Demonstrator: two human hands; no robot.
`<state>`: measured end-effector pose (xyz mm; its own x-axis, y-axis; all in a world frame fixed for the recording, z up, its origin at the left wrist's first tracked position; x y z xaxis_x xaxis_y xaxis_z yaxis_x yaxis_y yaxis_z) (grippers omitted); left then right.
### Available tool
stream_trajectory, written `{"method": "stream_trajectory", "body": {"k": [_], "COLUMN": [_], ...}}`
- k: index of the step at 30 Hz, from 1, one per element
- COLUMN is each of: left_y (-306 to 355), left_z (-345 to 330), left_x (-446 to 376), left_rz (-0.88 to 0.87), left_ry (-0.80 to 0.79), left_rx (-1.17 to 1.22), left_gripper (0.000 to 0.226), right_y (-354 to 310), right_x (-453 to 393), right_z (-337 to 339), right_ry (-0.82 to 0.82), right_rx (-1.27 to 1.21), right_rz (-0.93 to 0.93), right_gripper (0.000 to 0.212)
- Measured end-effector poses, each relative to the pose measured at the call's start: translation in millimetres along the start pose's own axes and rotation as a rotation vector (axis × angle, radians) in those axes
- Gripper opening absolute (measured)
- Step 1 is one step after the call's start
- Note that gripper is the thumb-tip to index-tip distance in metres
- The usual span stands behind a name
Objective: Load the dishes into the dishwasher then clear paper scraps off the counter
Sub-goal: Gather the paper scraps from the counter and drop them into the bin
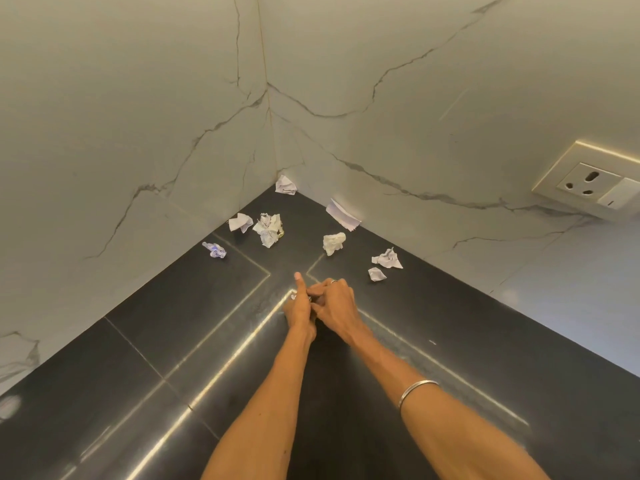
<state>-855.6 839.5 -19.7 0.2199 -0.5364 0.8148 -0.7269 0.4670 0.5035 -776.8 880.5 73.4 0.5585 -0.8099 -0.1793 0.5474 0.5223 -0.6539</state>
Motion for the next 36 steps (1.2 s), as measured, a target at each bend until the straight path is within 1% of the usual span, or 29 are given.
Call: {"method": "stream_trajectory", "body": {"k": [2,3,4,6,7,8,10,12,14,15,17,20,24,29,32,34,36], "left_y": [-1,-1,-2,-1,0,-1,-6,-11,-10,-9,-7,-6,-9,-11,-17,-21,-21], "left_z": [-4,-8,-11,-15,-18,-21,-28,-34,-38,-38,-34,-26,-28,-30,-31,-35,-34], "left_x": [-4,-7,-9,-14,-14,-13,-15,-16,-14,-15,-19,-20,-13,-5,3,10,18], "left_rz": [0.035,0.056,0.078,0.105,0.112,0.120,0.143,0.157,0.155,0.158,0.189,0.221,0.210,0.186,0.219,0.249,0.255], "left_ry": [0.008,-0.008,-0.020,-0.014,-0.012,-0.016,-0.022,-0.021,-0.025,-0.030,-0.058,-0.116,-0.169,-0.233,-0.266,-0.328,-0.347], "left_rx": [-0.022,-0.034,-0.047,-0.067,-0.099,-0.137,-0.206,-0.230,-0.191,-0.153,-0.060,0.073,0.139,0.403,0.484,0.504,0.499], "left_gripper": [0.054,0.055,0.055,0.051,0.048,0.047,0.048,0.049,0.051,0.052,0.054,0.058,0.055,0.051,0.065,0.061,0.055], "right_y": [9,16,26,48,58,67,76,86,99,106,115,111,90,34,11,3,4], "right_x": [-4,-5,-6,-8,-7,-7,-3,0,4,7,13,16,13,3,5,10,18], "right_z": [1,5,11,33,48,62,86,92,86,81,76,73,63,55,49,36,25], "right_ry": [-0.126,-0.158,-0.156,-0.041,0.032,0.096,0.155,0.116,0.042,0.033,0.082,0.161,0.216,0.249,0.226,0.149,0.097], "right_rx": [-0.018,-0.036,-0.074,-0.136,-0.081,0.037,0.270,0.365,0.378,0.356,0.280,0.201,-0.010,-0.289,-0.315,-0.272,-0.228], "right_rz": [-0.050,-0.088,-0.134,-0.220,-0.242,-0.244,-0.260,-0.294,-0.332,-0.357,-0.393,-0.380,-0.362,-0.177,-0.082,-0.047,-0.059], "right_gripper": [0.027,0.029,0.032,0.039,0.040,0.039,0.041,0.041,0.036,0.035,0.035,0.034,0.017,0.013,0.016,0.024,0.033]}}
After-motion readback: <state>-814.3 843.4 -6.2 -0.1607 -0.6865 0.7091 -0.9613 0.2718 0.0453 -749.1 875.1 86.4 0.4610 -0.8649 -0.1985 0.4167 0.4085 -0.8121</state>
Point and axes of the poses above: each hand's wrist, its own x-axis away from the middle knuckle, its own z-axis out of the back of the hand, y = z × x, the point moved 10 cm from there along -x, towards the middle knuckle, and after that the axes turned 13 degrees about z, right-handed, at the moved point
